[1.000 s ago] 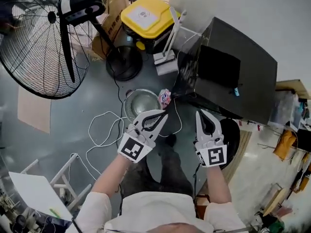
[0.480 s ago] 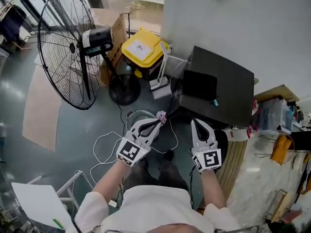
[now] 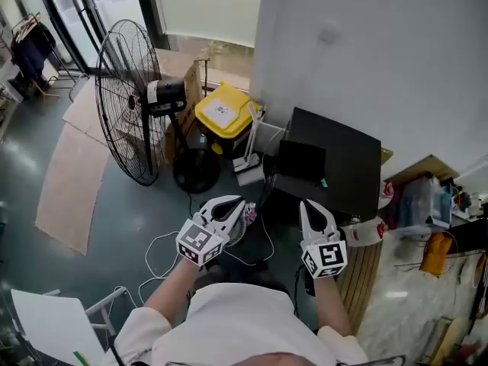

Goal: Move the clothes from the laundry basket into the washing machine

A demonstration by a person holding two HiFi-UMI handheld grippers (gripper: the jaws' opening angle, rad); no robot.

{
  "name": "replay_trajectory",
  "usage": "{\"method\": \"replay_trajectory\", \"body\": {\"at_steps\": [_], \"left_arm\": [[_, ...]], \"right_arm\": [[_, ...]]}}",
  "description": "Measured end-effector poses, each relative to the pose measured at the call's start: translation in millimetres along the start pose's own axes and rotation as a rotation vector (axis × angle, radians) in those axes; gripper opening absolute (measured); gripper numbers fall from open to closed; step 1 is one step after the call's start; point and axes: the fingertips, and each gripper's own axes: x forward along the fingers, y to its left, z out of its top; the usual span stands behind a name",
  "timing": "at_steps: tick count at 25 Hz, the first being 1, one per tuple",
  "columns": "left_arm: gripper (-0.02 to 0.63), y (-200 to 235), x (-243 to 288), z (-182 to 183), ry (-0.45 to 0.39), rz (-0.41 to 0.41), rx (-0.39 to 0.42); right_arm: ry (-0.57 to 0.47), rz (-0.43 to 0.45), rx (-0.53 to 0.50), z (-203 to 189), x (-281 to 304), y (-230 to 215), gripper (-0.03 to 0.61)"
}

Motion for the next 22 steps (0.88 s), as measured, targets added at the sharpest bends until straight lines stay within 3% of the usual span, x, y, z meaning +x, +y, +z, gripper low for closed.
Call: {"method": "replay_trajectory", "body": {"at_steps": [4, 11, 16, 22], "left_arm": [[0.005, -6, -9, 27, -0.016, 0.008, -0.017], [0.005, -7, -18, 54, -0.015, 0.031, 0.026], [0.006, -5, -22, 64, -0.031, 0.058, 0.060], [0.006, -7, -24, 63, -0.031, 0.078, 0.079]], "right_arm": [[0.003, -0.013, -0.011, 17, -14, -4, 0.011], [-0.029, -0.036, -0.001, 41, -33, -12, 0.011], [-0.040, -0.045, 0.031, 45, -47, -15, 0.011], [-0.052, -0.056, 0.002, 47, -59, -21, 0.011]]}}
